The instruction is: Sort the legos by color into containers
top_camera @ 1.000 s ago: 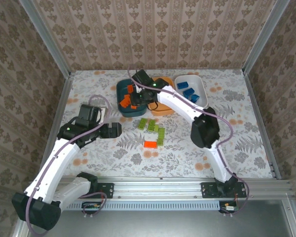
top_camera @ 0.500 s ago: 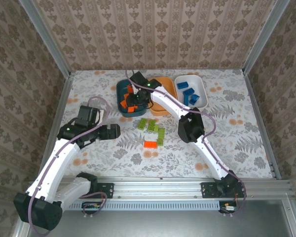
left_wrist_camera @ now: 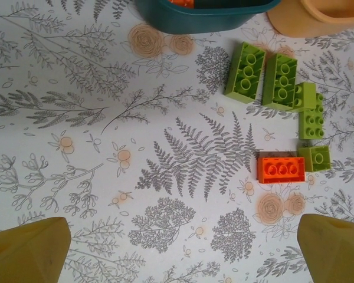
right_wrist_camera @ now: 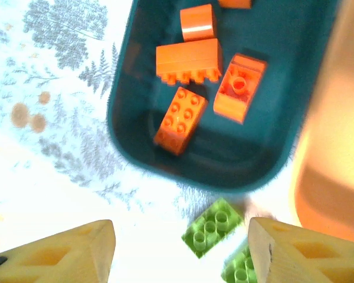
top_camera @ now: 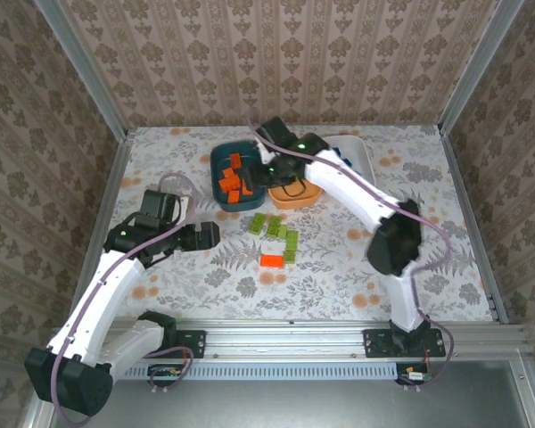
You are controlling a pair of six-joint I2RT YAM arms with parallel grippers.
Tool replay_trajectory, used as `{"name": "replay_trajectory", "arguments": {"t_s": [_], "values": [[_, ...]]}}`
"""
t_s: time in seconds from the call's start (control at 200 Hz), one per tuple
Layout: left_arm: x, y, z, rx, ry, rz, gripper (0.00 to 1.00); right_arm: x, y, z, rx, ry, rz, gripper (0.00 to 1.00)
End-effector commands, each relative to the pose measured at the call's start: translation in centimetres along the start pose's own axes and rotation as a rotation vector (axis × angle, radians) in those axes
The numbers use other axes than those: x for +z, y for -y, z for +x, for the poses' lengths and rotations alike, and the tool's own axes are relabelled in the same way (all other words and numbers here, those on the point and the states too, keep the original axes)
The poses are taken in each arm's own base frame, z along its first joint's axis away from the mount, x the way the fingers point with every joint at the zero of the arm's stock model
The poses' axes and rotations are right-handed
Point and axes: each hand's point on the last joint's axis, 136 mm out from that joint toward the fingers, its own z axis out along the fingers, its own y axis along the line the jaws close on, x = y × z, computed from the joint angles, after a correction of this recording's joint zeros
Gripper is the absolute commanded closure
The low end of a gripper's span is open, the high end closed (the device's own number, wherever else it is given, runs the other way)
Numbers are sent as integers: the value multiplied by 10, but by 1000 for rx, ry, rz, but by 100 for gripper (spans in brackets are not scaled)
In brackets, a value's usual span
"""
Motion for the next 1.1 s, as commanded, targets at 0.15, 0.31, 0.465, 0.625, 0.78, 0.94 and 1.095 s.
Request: {"name": "replay_trajectory", "arguments": {"t_s": [0.15, 0.31, 0.465, 0.625, 0.78, 0.94, 1.095], "values": [[24, 20, 5, 20, -38, 50, 0, 11, 52, 138, 104, -153, 147, 30], [33, 27, 0, 8, -40, 65, 0, 31, 53, 179, 167, -195, 126, 29], [29, 26, -11, 14, -1, 49, 0, 32, 37, 166, 142, -150, 92, 29], [46, -4, -41, -68, 24, -16, 3, 31, 22, 138, 100, -112, 65, 28], [86, -40, -75, -135, -5, -93, 8, 35, 16, 134, 112, -107, 24, 28], [127, -44, -112, -159, -14, -48, 10, 34, 19, 139, 117, -106, 18, 28], [161, -46, -121, -168, -70, -35, 13, 39, 22, 146, 110, -131, 30, 28]]}}
